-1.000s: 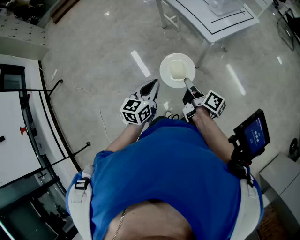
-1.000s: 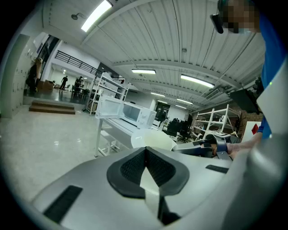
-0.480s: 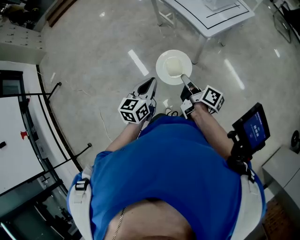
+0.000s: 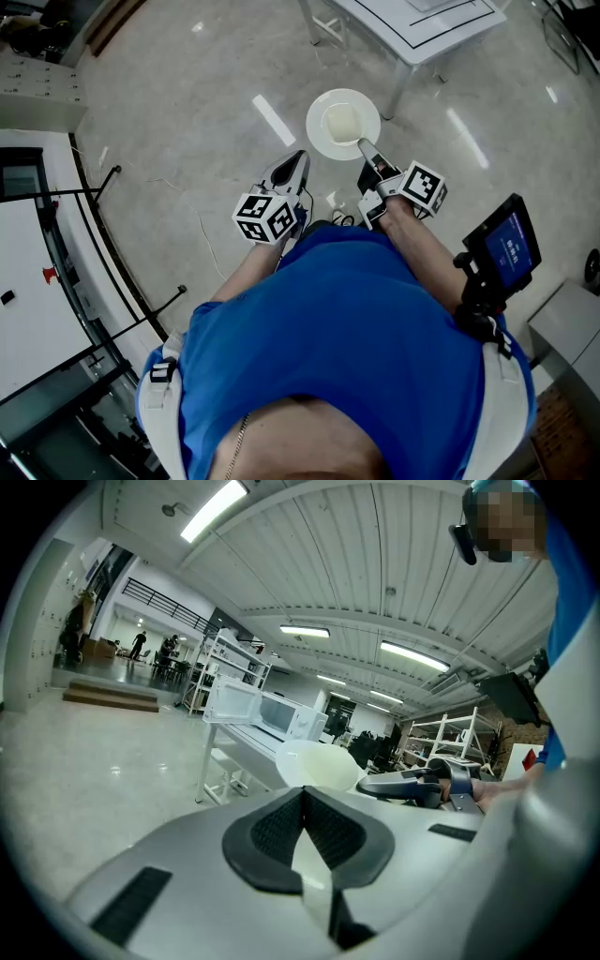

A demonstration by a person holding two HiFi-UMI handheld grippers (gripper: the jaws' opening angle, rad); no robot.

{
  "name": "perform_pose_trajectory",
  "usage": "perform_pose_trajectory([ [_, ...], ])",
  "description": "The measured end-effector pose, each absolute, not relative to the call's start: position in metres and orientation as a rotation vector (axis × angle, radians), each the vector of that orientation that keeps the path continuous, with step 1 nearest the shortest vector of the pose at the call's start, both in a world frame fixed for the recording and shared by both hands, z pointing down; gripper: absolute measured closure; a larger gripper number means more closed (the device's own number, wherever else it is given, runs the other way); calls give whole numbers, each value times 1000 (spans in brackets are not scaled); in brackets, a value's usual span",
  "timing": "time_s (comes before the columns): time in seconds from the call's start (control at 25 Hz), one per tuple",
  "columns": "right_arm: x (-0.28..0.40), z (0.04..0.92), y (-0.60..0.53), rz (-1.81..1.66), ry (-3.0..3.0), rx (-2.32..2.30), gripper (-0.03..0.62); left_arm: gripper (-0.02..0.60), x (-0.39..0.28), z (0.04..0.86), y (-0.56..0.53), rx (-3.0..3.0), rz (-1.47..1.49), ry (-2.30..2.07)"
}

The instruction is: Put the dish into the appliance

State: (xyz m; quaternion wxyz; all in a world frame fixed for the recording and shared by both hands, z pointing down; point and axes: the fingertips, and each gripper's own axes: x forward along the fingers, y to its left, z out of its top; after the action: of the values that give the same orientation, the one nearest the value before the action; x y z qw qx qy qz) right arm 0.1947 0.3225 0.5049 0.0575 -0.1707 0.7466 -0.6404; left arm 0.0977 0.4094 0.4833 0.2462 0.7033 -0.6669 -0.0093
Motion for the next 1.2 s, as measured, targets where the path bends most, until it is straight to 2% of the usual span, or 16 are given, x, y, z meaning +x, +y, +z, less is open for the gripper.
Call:
perform_pose_trajectory([
  [0.68,154,513,335,-1988,2249,-515,583,577,57,493,429,1890,-55,-1834],
  [0.88,112,523,284,-2030,2259,-464,583,576,21,500,379,1853,-58,-1873],
  [1.12,102,510,292,-2036,2251,-418,585,577,13,487,388,1840,-53,-1902],
  [1.2,90,512,265,-2051,2243,-408,583,575,2,488,362,1828,-48,-1911],
])
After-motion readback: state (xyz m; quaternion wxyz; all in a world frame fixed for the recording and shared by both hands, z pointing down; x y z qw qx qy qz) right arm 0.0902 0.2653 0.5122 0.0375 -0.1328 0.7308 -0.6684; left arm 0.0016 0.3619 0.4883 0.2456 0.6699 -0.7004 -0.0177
